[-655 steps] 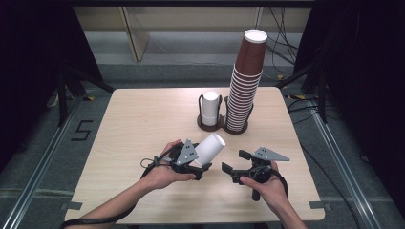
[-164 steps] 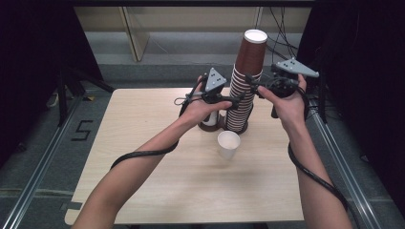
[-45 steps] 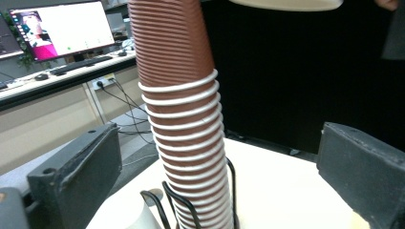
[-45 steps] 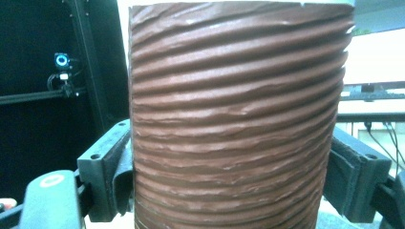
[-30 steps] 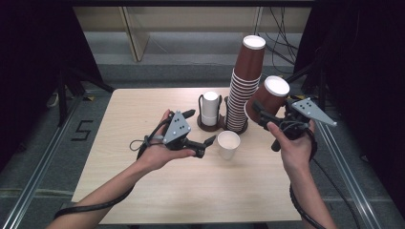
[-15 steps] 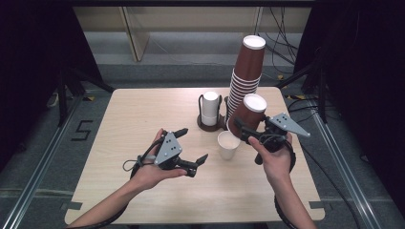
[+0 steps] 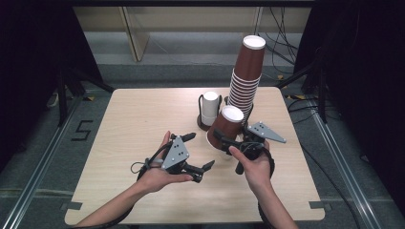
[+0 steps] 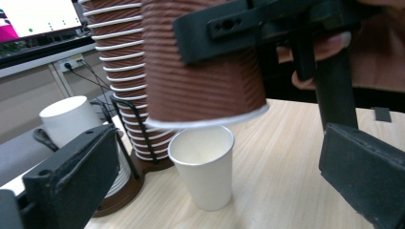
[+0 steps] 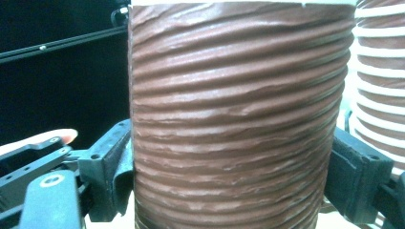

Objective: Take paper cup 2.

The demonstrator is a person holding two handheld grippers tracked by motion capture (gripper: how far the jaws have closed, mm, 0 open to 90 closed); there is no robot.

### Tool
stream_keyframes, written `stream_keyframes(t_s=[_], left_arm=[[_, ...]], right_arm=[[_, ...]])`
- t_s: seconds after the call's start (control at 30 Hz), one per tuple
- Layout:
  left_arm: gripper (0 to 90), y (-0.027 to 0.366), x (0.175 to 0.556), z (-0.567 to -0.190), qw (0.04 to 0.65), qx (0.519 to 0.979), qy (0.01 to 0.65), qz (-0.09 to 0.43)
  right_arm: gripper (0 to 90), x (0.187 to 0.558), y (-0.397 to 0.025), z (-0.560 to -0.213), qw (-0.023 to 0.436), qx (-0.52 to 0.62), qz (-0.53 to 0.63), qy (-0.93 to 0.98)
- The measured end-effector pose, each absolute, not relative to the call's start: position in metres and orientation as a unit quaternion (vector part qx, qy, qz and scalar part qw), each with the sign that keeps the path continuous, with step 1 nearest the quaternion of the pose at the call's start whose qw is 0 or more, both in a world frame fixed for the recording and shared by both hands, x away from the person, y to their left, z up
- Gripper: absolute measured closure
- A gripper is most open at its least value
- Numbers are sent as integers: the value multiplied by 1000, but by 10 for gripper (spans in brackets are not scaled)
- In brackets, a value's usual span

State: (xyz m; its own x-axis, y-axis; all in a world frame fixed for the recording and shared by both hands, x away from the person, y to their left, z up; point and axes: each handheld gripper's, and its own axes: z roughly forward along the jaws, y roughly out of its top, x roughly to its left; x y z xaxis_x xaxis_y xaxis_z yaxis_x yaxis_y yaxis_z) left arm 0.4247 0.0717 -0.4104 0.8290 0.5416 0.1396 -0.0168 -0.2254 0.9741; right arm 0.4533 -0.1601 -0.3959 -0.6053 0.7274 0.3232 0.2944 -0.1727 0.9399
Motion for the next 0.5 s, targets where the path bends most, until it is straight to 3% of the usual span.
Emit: stream_keyframes(t_s=[0.5], left_arm=[[0, 69, 441, -414, 591, 753, 183, 225]], right_arm=[[177, 451, -142, -407, 132, 404, 645, 635]])
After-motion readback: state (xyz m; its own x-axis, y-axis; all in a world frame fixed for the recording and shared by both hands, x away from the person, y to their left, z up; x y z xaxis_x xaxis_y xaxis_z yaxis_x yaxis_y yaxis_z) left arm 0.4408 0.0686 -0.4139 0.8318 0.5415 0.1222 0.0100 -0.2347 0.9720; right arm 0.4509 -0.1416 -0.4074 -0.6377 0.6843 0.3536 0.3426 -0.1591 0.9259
